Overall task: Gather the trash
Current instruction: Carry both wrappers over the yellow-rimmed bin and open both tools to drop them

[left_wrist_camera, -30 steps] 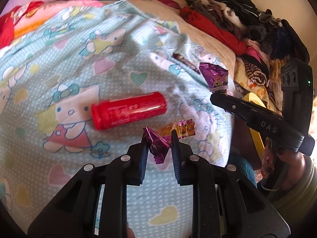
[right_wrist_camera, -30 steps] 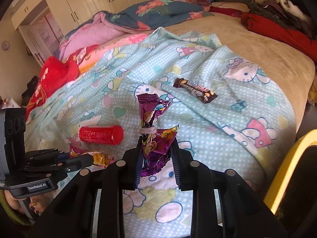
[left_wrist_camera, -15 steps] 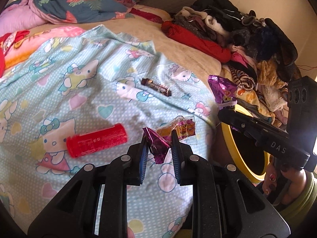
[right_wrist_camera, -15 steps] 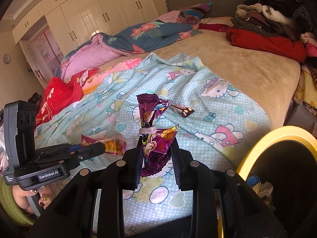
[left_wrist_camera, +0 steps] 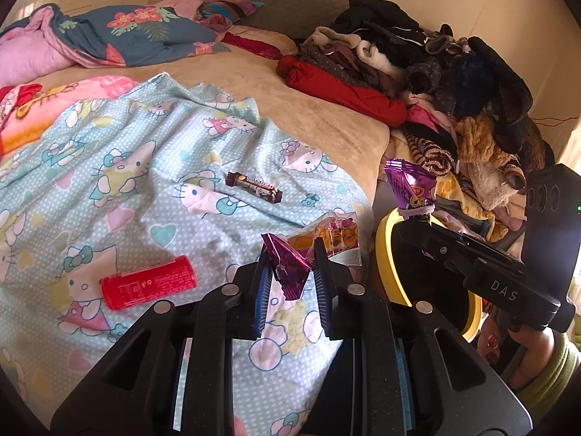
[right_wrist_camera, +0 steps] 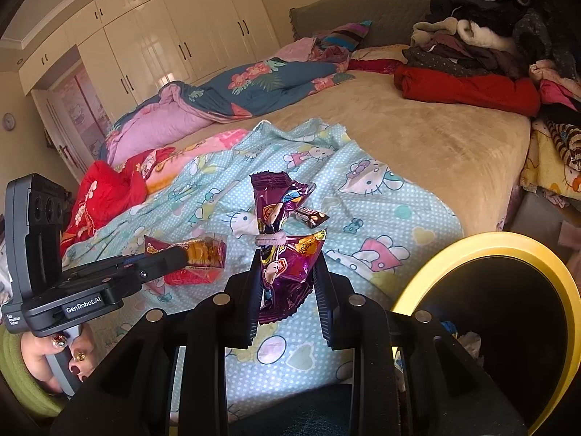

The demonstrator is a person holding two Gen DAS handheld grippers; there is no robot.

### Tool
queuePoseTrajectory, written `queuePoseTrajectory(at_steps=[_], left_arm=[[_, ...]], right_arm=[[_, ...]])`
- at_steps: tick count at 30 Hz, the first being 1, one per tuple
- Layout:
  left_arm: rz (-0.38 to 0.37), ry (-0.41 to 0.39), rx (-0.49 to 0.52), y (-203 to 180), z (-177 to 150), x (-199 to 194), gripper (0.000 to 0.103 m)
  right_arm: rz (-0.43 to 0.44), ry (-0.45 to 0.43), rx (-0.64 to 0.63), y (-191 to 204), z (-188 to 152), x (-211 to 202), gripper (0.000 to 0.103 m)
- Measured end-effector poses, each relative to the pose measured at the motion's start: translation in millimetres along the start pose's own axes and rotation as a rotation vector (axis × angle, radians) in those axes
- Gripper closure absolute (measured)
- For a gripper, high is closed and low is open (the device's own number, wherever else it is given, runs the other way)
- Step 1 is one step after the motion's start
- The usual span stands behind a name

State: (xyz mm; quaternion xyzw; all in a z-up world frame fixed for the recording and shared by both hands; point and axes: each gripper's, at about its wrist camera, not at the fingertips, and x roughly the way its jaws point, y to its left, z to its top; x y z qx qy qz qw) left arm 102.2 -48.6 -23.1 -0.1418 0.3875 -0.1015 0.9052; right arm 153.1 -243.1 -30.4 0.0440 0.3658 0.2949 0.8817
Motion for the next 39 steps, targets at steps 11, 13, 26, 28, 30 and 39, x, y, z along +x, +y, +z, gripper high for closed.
queuePoseTrajectory(at_steps=[11,13,26,28,30,39], left_arm=[[-0.03,-0.025,0.019,-23.7,8.9,1.5,0.087],[-0.036,-0.028,0.03,-29.9,9.6,2.5,0.087],[-0.067,-0.021,0.086,-64.1,9.7,10.5,0.087],[-0.07,-0.02,0.096,-68.3,9.3,11.3,0.087],[-0.071,-0.018,0.105,-72.0,9.2,13.0,0.087],[-0.086,-0.005,0.129,-89.2,5.7,21.3,0.087]], right_arm=[[-0.017,-0.043,0.017,-10.2,-0.4,-23.0,0.078],[-0.021,-0.051,0.024,-13.7,-1.3,-28.0,0.078],[-0.052,-0.095,0.076,-39.3,-9.4,-59.3,0.078],[-0.057,-0.102,0.086,-44.1,-10.4,-63.6,0.078],[-0.062,-0.109,0.098,-50.1,-11.7,-67.6,0.078],[-0.09,-0.121,0.13,-70.6,-19.0,-81.6,0.078]])
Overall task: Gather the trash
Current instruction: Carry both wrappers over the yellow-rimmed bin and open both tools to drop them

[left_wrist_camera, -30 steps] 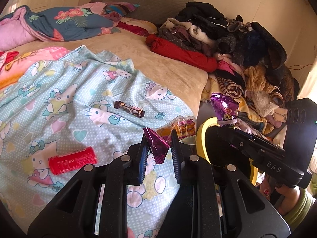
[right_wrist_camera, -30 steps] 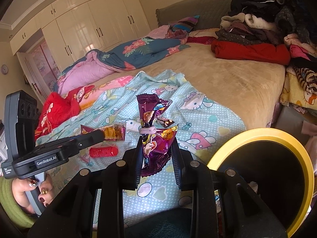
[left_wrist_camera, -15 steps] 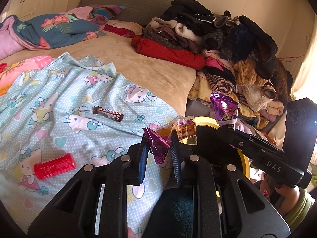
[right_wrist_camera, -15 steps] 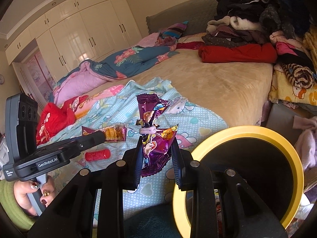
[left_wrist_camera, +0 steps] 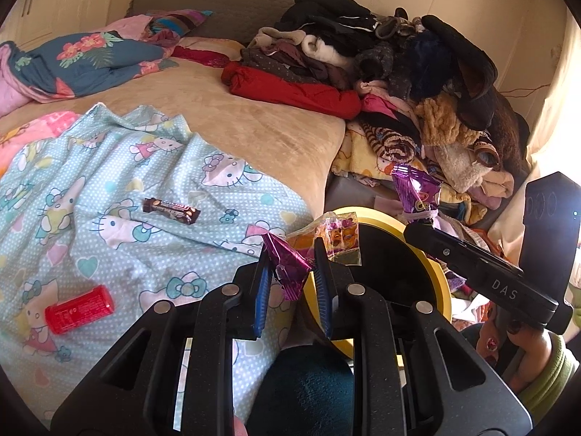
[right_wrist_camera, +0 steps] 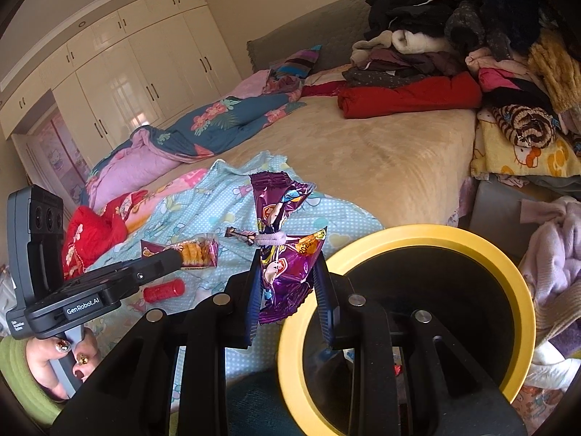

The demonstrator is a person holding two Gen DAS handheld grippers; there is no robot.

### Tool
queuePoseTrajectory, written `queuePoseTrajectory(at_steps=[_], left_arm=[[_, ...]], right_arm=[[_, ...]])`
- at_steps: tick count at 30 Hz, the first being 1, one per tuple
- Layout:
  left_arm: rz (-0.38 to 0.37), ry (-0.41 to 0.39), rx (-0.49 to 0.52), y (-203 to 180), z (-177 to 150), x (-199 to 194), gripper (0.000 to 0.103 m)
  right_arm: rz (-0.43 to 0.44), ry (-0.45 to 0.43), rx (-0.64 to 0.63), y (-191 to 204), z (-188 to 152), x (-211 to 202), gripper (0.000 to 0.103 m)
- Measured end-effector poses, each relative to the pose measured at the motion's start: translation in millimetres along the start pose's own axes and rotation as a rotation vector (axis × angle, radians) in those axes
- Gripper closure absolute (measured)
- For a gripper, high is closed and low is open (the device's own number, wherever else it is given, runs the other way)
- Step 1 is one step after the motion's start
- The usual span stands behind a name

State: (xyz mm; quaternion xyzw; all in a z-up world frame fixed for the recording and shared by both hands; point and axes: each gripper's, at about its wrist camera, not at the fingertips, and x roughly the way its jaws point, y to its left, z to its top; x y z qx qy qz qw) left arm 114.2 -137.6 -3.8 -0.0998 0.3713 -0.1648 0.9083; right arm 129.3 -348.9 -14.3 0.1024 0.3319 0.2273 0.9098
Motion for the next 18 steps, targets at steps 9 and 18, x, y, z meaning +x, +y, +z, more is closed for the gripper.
queuePoseTrajectory(at_steps=[9,18], left_arm=[[-0.025,0.015,0.037,-21.3,0.7,10.1,0.087],[-0.048,0.029,0.078,-42.0,1.9,19.1,0.087]], right_arm=[[-0.037,-0.014,0.037,-23.5,-2.9,-15.1,0.078],[-0.073,-0.035,0.081,-48.7,-4.6,-28.8,0.078]])
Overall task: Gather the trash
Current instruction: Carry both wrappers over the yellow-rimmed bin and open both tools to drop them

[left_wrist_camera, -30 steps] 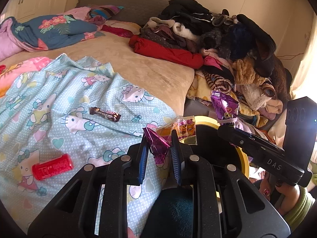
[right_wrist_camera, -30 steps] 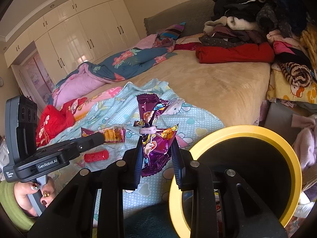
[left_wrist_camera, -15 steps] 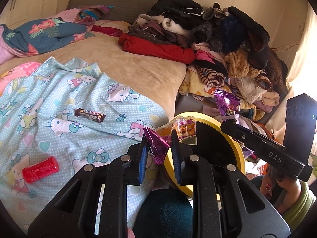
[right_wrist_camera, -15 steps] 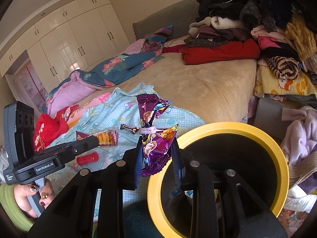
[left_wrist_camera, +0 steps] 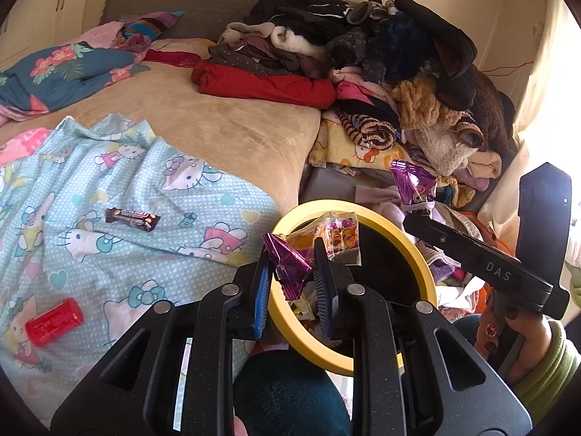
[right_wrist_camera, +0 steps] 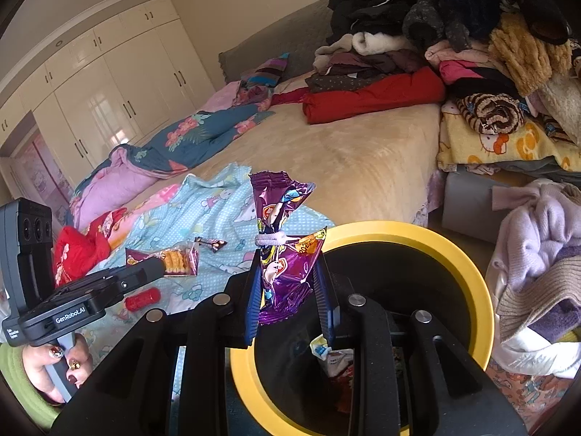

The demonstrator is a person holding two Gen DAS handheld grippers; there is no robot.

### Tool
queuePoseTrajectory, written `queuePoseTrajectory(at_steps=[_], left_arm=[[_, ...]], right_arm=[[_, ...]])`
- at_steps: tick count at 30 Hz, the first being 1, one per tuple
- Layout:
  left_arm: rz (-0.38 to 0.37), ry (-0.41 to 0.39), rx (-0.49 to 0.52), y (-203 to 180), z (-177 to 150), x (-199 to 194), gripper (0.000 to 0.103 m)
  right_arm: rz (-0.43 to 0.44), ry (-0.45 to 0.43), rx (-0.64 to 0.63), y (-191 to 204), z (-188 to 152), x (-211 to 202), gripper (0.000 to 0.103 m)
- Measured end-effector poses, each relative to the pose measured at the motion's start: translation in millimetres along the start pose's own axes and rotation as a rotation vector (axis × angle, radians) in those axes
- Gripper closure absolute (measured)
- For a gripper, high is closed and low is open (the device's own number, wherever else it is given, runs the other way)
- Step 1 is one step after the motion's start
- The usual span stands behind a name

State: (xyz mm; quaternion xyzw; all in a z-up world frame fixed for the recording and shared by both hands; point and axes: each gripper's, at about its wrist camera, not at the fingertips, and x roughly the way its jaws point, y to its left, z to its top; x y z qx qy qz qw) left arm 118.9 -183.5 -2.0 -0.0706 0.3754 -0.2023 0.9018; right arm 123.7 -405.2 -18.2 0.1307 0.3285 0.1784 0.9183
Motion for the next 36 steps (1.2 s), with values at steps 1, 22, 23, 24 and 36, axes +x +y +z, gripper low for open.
queuePoseTrajectory(at_steps=[1,22,23,24,36], left_arm=[[-0.003,0.002,0.003,-0.6,0.5,1.3,0.087],[-0.09,0.107,0.117,-55.5,-19.2,41.6,0.087],[-0.094,0.118,0.124,-57.9,-21.8,44.9,0.087],[-0.096,0.126,0.129,-59.7,-23.8,46.9,0.087],[-0.128,0.234,0.168,-74.6,-46.7,77.1,0.087]], right_arm=[[-0.004,-0.002,0.004,-2.3,0.0,-1.1,0.078],[-0.088,-0.025,0.114,-61.8,-1.4,-18.1,0.077],[-0.09,-0.023,0.119,-63.7,-1.6,-17.8,0.077],[-0.092,-0.02,0.122,-65.2,-2.3,-17.6,0.077],[-0.094,0.007,0.168,-79.0,-9.4,-9.4,0.07]])
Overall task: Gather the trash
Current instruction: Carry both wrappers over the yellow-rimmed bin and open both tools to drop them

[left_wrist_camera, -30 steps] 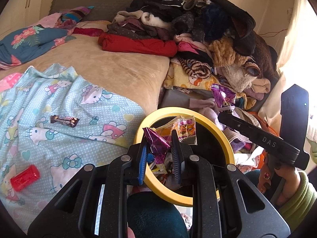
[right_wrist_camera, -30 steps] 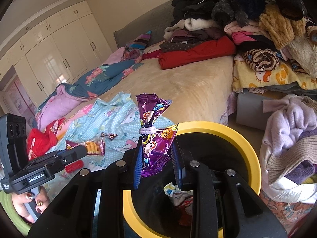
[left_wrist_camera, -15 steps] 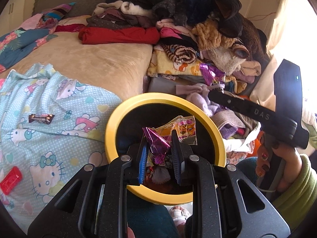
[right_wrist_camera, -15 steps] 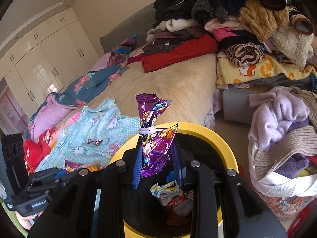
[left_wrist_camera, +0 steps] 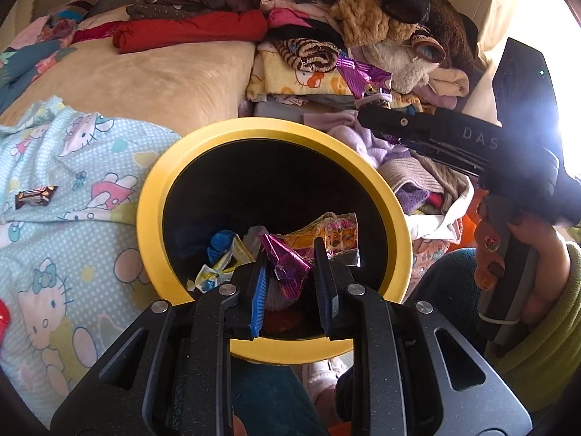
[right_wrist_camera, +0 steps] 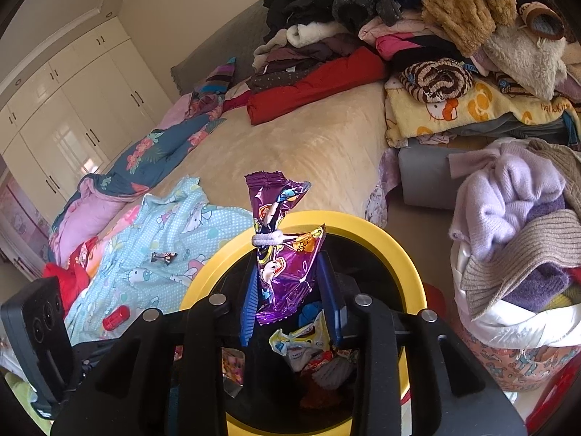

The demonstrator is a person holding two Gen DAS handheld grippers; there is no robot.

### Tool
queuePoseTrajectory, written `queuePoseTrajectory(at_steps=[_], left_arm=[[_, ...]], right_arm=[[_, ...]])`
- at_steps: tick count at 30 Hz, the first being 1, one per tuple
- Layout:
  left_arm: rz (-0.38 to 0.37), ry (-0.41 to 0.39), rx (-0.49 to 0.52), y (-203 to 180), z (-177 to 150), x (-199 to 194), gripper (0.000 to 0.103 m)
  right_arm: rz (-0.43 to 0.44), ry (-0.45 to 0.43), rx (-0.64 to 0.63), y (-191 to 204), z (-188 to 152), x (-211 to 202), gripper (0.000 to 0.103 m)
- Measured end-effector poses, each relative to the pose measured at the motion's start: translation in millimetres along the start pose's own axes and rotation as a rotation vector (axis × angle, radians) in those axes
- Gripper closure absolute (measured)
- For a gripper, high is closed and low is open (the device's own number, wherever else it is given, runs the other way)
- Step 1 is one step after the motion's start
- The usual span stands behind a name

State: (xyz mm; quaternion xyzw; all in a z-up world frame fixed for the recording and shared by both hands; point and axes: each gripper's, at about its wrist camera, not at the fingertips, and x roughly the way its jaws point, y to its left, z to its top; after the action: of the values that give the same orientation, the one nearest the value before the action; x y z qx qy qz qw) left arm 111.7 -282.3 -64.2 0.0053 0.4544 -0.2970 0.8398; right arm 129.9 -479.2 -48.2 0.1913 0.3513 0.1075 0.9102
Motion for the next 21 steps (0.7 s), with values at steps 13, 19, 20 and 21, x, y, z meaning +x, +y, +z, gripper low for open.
queuePoseTrajectory(at_steps=[13,19,20,21], left_arm=[[0.061,-0.127,-0.091,22.8,8.9,-26.7,0.011],[0.127,-0.2,-0.135,39.4,10.2,-52.4,0.011],[0.139,-0.214,-0.147,43.5,10.3,-57.7,0.011],[0.146,-0.224,-0.154,46.3,11.3,-60.5,0.011]], right_arm=[[-0.048,-0.026,0.005,0.1,0.8,-4.7,0.032],[-0.04,-0.077,-0.056,20.5,3.4,-14.7,0.025],[-0.036,-0.087,-0.065,24.3,4.0,-16.3,0.024],[-0.033,-0.096,-0.073,28.0,4.4,-17.8,0.024]])
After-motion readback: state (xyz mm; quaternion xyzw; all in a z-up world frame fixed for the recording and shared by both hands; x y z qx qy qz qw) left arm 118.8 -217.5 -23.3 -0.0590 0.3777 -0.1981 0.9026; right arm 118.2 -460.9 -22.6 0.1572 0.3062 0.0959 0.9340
